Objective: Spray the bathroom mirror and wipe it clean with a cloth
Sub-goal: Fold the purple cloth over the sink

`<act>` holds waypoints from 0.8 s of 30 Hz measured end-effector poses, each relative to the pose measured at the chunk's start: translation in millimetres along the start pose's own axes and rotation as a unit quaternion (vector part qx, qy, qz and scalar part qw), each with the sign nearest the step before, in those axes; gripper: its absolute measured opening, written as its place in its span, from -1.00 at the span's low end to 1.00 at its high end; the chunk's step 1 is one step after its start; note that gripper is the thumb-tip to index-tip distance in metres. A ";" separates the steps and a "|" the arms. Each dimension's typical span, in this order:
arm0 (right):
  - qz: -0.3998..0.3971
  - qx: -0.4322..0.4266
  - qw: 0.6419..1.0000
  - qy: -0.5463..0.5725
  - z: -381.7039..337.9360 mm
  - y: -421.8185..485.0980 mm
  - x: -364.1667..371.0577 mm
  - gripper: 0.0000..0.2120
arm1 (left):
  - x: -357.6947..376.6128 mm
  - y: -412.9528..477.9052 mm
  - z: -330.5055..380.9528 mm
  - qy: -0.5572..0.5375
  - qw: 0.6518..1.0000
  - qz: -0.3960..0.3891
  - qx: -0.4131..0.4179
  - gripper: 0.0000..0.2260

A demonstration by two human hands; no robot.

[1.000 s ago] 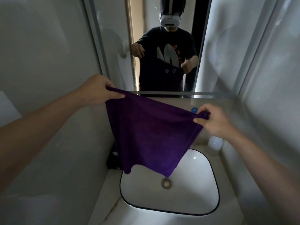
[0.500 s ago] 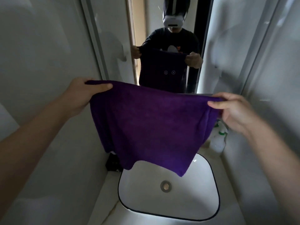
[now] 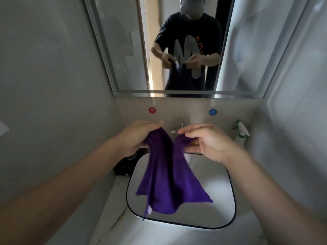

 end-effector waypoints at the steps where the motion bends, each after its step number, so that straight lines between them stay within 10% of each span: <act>1: -0.010 0.009 1.000 0.010 4.8 -1.4 8.8 -0.72 | 9.3 -2.0 5.8 0.026 0.999 -0.003 0.017 -0.66; 10: -0.083 -0.007 0.996 0.010 -19.3 -19.6 31.7 -0.66 | 16.4 -15.6 49.1 0.229 0.960 -0.005 0.159 -0.64; 17: 0.017 -0.193 0.947 -0.254 -33.8 -11.3 6.7 -0.80 | -11.2 -9.7 75.0 0.237 0.952 0.046 0.188 -0.82; 24: 0.010 -0.207 0.922 -0.326 8.5 -1.5 -7.8 -0.71 | -7.6 -12.2 93.1 0.248 0.941 0.047 0.227 -0.84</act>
Point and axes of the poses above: each hand's wrist, its own y-axis towards the middle knuckle, its own x-axis out of the palm, z = x × y, the point moved 8 cm from there along y, towards the middle knuckle, and after that the axes turned 15 degrees about y, right-handed, at the moved point
